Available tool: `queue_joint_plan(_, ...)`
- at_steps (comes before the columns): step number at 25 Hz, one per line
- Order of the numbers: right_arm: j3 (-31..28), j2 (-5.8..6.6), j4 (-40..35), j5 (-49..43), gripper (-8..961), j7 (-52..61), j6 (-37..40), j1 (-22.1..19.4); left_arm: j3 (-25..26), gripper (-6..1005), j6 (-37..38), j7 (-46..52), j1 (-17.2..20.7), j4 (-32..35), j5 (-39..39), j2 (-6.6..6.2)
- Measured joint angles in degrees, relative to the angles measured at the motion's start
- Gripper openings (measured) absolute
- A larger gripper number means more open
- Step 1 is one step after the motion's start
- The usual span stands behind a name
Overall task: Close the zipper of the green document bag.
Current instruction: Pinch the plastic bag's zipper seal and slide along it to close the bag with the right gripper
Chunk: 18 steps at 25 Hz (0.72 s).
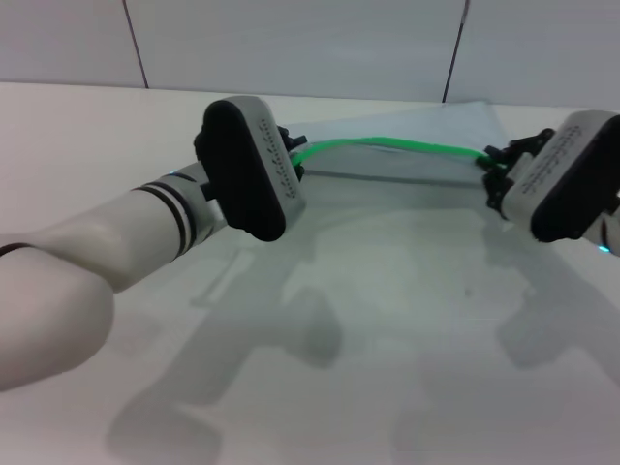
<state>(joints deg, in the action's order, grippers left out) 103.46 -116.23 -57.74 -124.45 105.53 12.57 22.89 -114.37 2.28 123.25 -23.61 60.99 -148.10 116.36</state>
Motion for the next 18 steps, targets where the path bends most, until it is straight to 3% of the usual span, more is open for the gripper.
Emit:
queue_joint_plan(7, -3.83, 0.1, 0.26, -0.2, 80, -0.11, -0.04, -0.85, 1.48, 54, -0.03, -0.89, 2.8, 2.05, 0.0, 0.0)
queue_joint_plan(18, -9.02, 0.08, 0.24, -1.75, 80, -0.33, -0.86, -2.35, 1.78, 55, 0.02, -1.51, 3.94, 2.62, 0.01, 0.01)
